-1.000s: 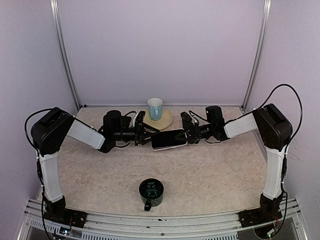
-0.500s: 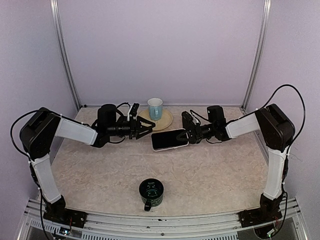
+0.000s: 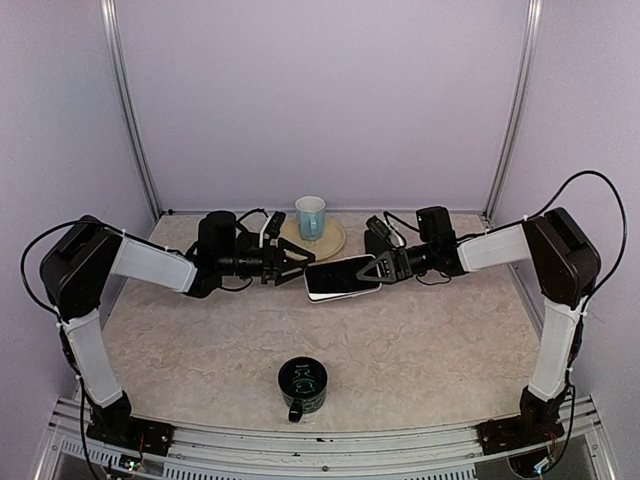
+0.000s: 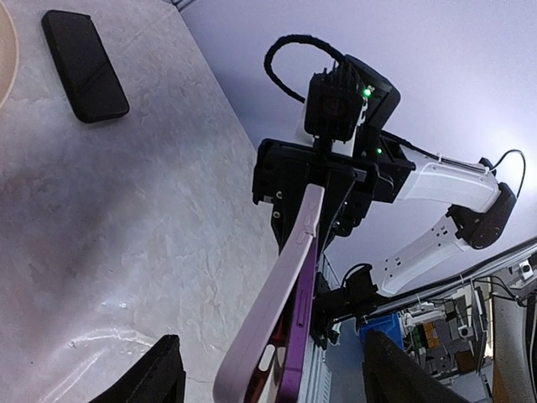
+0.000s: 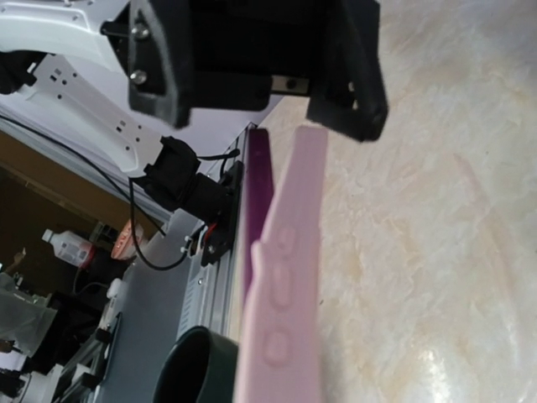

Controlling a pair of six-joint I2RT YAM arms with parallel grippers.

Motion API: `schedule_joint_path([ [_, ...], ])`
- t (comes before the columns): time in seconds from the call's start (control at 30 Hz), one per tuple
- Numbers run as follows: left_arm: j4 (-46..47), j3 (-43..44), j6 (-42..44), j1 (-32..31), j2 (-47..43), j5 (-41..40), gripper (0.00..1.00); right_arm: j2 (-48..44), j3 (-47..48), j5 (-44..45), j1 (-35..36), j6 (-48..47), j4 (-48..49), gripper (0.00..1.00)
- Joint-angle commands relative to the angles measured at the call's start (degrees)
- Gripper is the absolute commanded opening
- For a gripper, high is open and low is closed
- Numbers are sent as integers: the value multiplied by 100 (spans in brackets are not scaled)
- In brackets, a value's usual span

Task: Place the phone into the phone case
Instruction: Press the corner of the phone case at the bottom left corner of the phone case.

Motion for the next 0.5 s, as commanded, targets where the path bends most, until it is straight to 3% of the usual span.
schedule_joint_path([
  [0.0,290,-16,-35,-113,26,361,70,-327,163,-265,50,-369,-134,0],
  [0.13,346,-12,-56,-164,35,493,65,-307,212,-186,50,-432,-257,0],
  [0.47,387,-42,-66,-200,31,617,39,-235,268,-16,-37,-374,-355,0],
])
